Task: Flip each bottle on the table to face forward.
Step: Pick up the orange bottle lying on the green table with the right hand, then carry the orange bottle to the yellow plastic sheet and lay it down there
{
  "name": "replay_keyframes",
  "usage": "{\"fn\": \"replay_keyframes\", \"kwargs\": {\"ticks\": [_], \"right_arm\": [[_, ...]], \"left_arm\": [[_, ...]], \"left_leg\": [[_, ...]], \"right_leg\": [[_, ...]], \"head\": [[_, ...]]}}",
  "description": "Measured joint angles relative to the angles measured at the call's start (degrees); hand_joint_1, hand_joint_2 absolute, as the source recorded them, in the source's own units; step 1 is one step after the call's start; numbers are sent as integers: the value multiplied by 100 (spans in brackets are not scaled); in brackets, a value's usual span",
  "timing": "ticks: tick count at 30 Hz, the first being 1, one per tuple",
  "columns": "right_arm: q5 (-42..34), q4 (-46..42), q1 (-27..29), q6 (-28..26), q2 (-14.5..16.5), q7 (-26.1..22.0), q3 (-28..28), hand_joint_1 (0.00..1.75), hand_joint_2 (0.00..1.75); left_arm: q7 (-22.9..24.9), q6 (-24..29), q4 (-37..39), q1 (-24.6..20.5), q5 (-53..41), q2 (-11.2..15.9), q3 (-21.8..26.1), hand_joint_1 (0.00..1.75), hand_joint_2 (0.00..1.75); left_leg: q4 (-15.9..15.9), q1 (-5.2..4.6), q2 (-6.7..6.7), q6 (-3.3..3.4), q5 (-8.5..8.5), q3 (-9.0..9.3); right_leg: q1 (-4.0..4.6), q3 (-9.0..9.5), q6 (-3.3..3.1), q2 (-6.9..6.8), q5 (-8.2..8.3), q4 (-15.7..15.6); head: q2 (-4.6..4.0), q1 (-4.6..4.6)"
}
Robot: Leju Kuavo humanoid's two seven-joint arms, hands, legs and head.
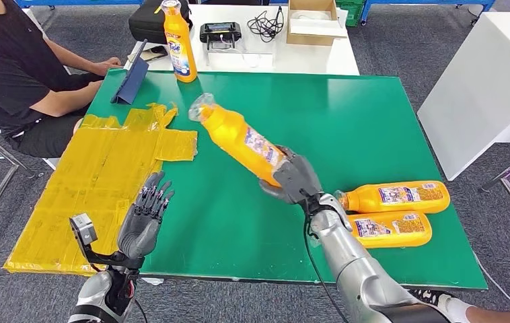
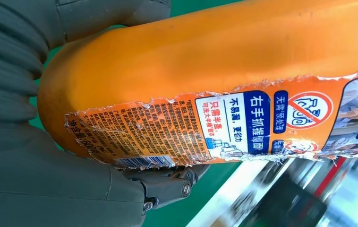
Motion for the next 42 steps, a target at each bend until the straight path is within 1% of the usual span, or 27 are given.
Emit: {"fn": "replay_keyframes", "kwargs": {"ticks": [3,6,11,13,18,21,26,32,38,42], "right_arm": [[195,-195,130,81,215,109,397,175,175],[389,-455,360,-97,371,237,1084,175,175],[58,-728,670,-296,490,428,2180,175,175],[-28,-781,720,-329,505,439,2503,175,175],[-98,-813,740,-299,518,458,2935,175,175],[-218,-836,738,-335,536,655,3356,175,175],[-723,-917,711,-327,550,922,4185,175,175],[-1404,-925,682,-316,551,1013,4990,175,175],[-2003,-925,519,-296,551,1069,5522,175,175],[-2225,-926,356,-298,551,1123,5733,175,175]], "left_arm": [[30,71,-247,150,4,-78,-14,0,175],[19,98,-456,362,-23,-175,-42,0,175],[-13,109,-578,536,-32,-246,-32,0,175],[-20,107,-597,572,-30,-252,-22,0,175],[-7,66,-623,605,21,-265,8,0,175],[24,8,-614,587,104,-283,40,0,175],[37,-63,-582,571,200,-323,89,0,175],[-8,-167,-549,570,474,-393,146,0,175],[34,-367,-747,565,1154,-431,268,0,175],[126,-257,-1041,562,1133,-492,309,0,175]], "left_leg": [[0,0,1,0,0,-6],[-1,0,5,-1,-1,-9],[-1,-2,-3,-1,-1,-19],[-1,-2,0,-1,-1,-18],[-1,-2,-1,-1,-1,-19],[-1,-1,-1,-1,-1,-19],[-1,0,0,-1,-1,-21],[-1,-2,0,-1,-1,-20],[0,-3,8,-1,-1,-19],[0,-3,15,-1,-1,-18]], "right_leg": [[0,-5,0,0,0,0],[1,-10,0,0,-1,-1],[0,-18,0,-1,-1,-2],[0,-19,0,0,0,-2],[0,-19,0,-1,0,-2],[0,-20,0,0,0,-2],[0,-22,0,0,-1,-1],[0,-23,0,0,0,-2],[1,-27,0,1,0,-2],[2,-28,0,4,0,-2]], "head": [[0,0],[0,0],[0,1],[0,1],[0,1],[0,1],[0,1],[0,2],[0,2],[0,0]]}}
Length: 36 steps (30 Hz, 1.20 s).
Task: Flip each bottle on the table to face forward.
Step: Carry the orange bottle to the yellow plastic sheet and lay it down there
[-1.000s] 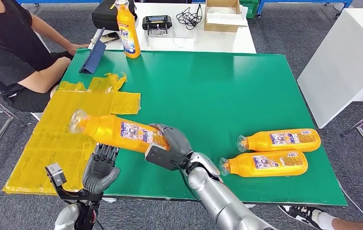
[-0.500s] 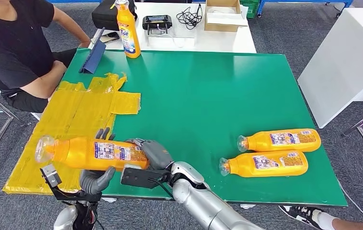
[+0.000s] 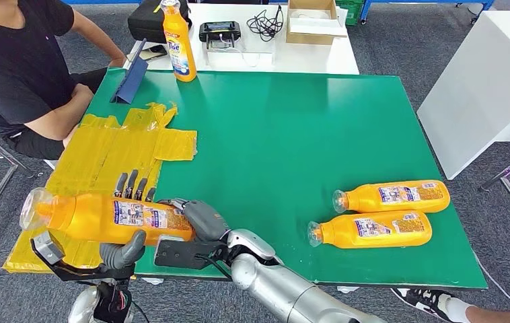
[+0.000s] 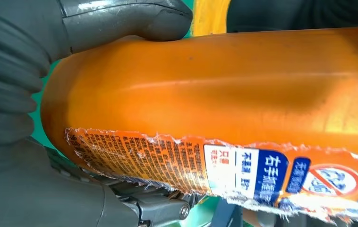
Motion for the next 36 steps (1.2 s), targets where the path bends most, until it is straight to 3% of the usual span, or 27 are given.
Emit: {"fn": "replay_keyframes", "kwargs": {"ticks": [15,19,21,29,36], "right_arm": [[-196,4,-120,0,-5,-11,145,175,175],[-255,29,-117,-15,-23,-75,129,175,175],[-271,52,-117,-30,-35,-113,97,175,175],[-224,185,-118,-103,-60,-379,-140,175,175],[320,293,-121,-23,-57,-605,-814,175,175]], "left_arm": [[-169,198,-389,55,-237,-72,9,4,175],[-256,395,-542,86,-507,-96,-56,162,175],[-316,493,-602,90,-662,-96,-129,175,175],[-620,699,-697,62,-1164,-96,-354,175,175],[-941,1158,-782,-22,-1974,-95,-656,175,175]], "left_leg": [[0,-1,2,0,0,-1],[0,-2,2,0,0,-1],[0,-2,2,0,0,-1],[0,-2,2,0,0,0],[0,-2,2,0,0,-1]], "right_leg": [[0,-3,0,4,0,0],[0,-4,0,6,0,-1],[0,-4,0,7,0,-1],[0,-5,0,12,0,0],[-1,-4,0,12,0,0]], "head": [[0,1],[0,1],[0,1],[0,1],[0,1]]}}
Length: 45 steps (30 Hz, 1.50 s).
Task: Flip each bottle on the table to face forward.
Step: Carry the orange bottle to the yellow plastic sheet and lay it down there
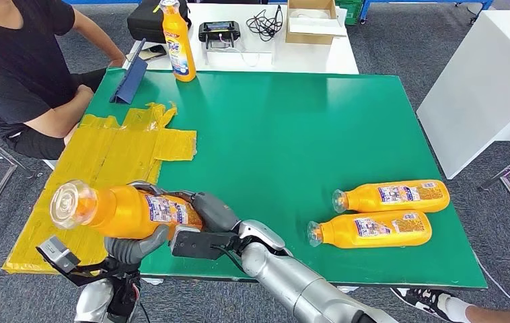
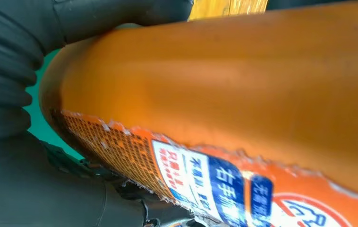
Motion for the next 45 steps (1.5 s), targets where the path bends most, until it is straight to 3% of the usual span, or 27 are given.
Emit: {"fn": "replay_keyframes", "kwargs": {"ticks": [4,8,10,15,18,21,25,29,34,41,42,45], "right_arm": [[390,0,1,39,11,-70,-459,5,175],[844,-61,3,-10,-10,-26,-910,0,0],[1096,-175,6,-37,-91,58,-1148,0,0],[1738,-880,104,-69,-581,158,-1752,0,0],[1820,-1309,192,90,-899,161,-2045,0,0],[1807,-1638,253,266,-1160,151,-2252,0,0],[1795,-1889,291,338,-1356,143,-2398,0,0],[1738,-2039,309,411,-1452,126,-2456,0,175],[1510,-2264,330,765,-1616,27,-2499,0,175],[1458,-2447,384,857,-1753,-10,-2518,0,175],[1453,-2470,396,873,-1768,-44,-2518,0,175],[1414,-2634,504,1126,-1899,-194,-2495,0,175]], "left_arm": [[-122,258,-67,-22,-403,6,-136,175,175],[-173,752,-247,-38,-1006,19,-262,175,175],[-190,1523,-373,-37,-1685,82,-353,175,175],[62,4765,-332,37,-5300,426,-413,175,175],[581,5671,12,98,-6964,607,-224,175,175],[1217,5892,437,116,-8204,765,14,175,175],[1438,5925,771,117,-8579,880,208,175,175],[1843,5865,1103,40,-8923,976,287,175,175],[2623,5620,2224,-372,-9338,1293,325,175,175],[2737,5638,3063,-742,-9416,1499,359,175,175],[2741,5609,3122,-778,-9416,1505,360,143,175],[2733,5429,3378,-951,-9359,1532,359,12,175]], "left_leg": [[0,0,0,0,0,-1],[0,1,-1,0,0,-3],[0,0,-3,0,0,-3],[0,-1,-4,0,0,-1],[0,-1,-6,0,0,-2],[0,0,-4,0,0,-2],[0,2,-2,0,0,-2],[0,1,-2,0,0,-2],[0,2,-3,0,1,0],[0,1,-11,0,1,-1],[0,0,-11,0,1,0],[0,-3,-29,0,1,8]], "right_leg": [[0,0,0,0,0,0],[0,1,0,-1,0,0],[0,2,0,-2,0,0],[-2,4,0,-2,0,0],[-2,3,0,-3,0,0],[-2,2,0,-2,0,0],[-1,2,0,-1,0,0],[-1,2,0,-1,0,0],[-1,3,0,-1,1,2],[-2,8,0,-6,0,3],[-2,9,0,-6,0,2],[-3,24,1,-24,0,-2]], "head": [[0,-1],[0,0],[0,1],[0,-1],[0,-1],[0,-1],[0,-1],[0,0],[0,-1],[0,0],[0,-1],[0,-1]]}}
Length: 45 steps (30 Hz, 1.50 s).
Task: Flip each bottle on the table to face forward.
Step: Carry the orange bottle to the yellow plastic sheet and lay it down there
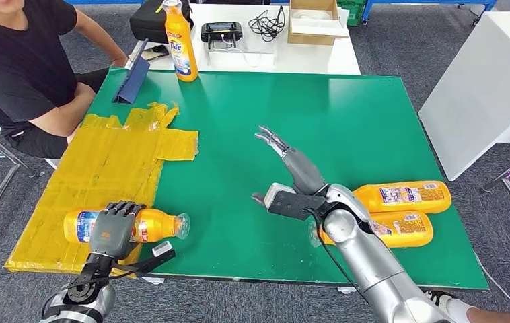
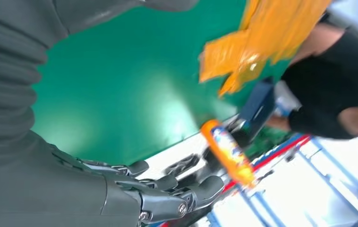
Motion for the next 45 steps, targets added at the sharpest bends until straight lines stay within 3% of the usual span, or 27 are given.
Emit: {"fn": "replay_keyframes", "kwargs": {"ticks": [1,5,13,19,27,33,36,40,43,45], "right_arm": [[-31,-56,37,161,-82,-16,23,0,175],[-175,-127,86,568,-440,-44,106,0,175],[-247,-250,167,665,-931,-94,204,0,175],[-67,-759,676,485,-1580,-135,204,0,175],[252,-1200,1238,310,-2053,-105,12,0,175],[369,-1364,1515,299,-2291,-106,-233,0,175],[451,-1494,1724,291,-2384,-98,-397,0,175],[675,-1623,1923,304,-2444,-48,-541,0,175],[942,-1590,1874,211,-2408,-5,-540,0,175],[1029,-1560,1837,148,-2362,7,-532,0,175]], "left_arm": [[-19,-44,105,-64,40,21,0,0,175],[-90,-85,395,-191,155,103,1,0,175],[-401,-187,571,-235,658,162,11,0,175],[-1281,-631,122,177,1801,249,81,0,175],[-1638,-1159,-721,780,2484,289,239,0,175],[-2000,-1349,-1000,955,3073,299,438,0,175],[-2545,-2123,-1239,1017,4566,270,562,0,175],[-2905,-4226,-2017,1121,7734,127,697,0,175],[-2934,-5459,-2557,1168,8722,-131,955,0,175],[-2937,-5729,-2799,1215,8865,-278,1090,0,175]], "left_leg": [[0,0,-6,0,0,2],[-1,-1,-6,1,0,22],[-2,8,-2,-1,1,52],[-2,9,-2,-2,-2,46],[-2,-3,-1,1,-12,38],[-2,-2,1,3,-13,39],[-1,0,1,3,-13,36],[-2,1,2,3,-13,16],[-2,0,6,4,-13,13],[-2,-1,4,4,-13,14]], "right_leg": [[-1,7,0,-6,0,0],[-7,36,0,-7,0,-1],[-15,55,-2,-5,1,2],[-14,54,-1,-4,-2,6],[-14,44,1,-2,-5,-1],[-14,38,0,0,-5,-1],[-13,32,0,-1,-5,0],[-14,24,0,0,-5,1],[-15,22,0,4,-5,0],[-15,22,0,3,-5,-1]], "head": [[0,-1],[0,1],[0,-2],[0,-2],[0,-1],[0,-2],[0,-2],[0,-2],[0,-1],[0,-1]]}}
